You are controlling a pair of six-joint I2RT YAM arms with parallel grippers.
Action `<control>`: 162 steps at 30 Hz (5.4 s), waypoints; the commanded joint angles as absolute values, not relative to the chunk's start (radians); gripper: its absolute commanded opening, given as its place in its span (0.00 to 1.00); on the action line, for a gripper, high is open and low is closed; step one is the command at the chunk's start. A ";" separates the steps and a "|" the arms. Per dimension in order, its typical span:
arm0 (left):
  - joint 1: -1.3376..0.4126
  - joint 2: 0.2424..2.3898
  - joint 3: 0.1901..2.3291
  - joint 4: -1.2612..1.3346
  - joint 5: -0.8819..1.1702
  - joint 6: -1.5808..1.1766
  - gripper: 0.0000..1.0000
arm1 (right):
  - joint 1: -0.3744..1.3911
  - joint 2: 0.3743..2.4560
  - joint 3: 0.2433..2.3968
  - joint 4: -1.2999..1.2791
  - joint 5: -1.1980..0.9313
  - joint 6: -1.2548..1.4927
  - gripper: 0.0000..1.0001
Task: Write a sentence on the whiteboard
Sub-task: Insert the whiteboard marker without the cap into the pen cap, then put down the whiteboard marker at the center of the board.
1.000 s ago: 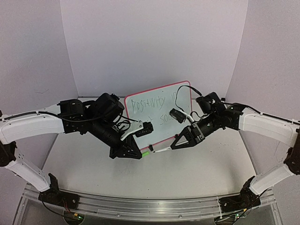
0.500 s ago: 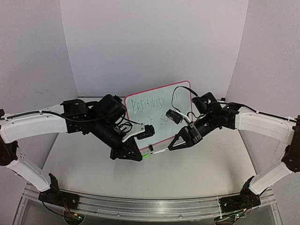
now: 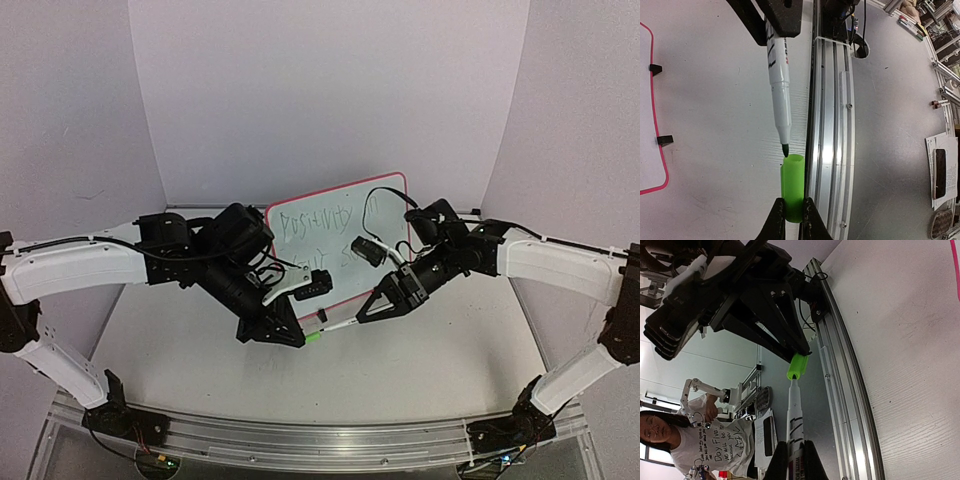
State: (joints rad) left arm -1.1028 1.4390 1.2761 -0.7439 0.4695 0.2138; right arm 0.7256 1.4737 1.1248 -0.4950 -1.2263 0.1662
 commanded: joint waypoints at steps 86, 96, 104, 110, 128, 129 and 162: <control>-1.115 1.530 1.437 -0.777 0.508 0.202 0.00 | 0.794 1.611 1.253 -0.532 -1.205 0.115 0.00; -1.115 1.589 1.486 -0.772 0.506 0.185 0.00 | 0.826 1.647 1.262 -0.542 -1.154 0.099 0.00; -1.115 1.602 1.493 -0.717 0.496 0.171 0.00 | 0.836 1.662 1.255 -0.539 -1.179 0.077 0.00; -1.115 1.601 1.493 -0.664 0.506 0.167 0.00 | 0.838 1.670 1.250 -0.536 -1.206 0.068 0.00; -1.115 1.630 1.548 -0.566 0.532 0.179 0.00 | 0.864 1.686 1.252 -0.535 -1.221 0.063 0.00; -1.115 1.636 1.552 -0.564 0.534 0.180 0.00 | 0.866 1.685 1.252 -0.534 -1.220 0.062 0.00; -0.990 1.446 1.289 -0.505 0.283 0.000 0.58 | 0.707 1.492 1.138 -0.548 -0.765 0.147 0.00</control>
State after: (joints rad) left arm -1.0676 1.6036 1.3867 -0.6647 0.3857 0.0959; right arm 0.7970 1.5752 1.1830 -0.5615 -0.9289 0.1145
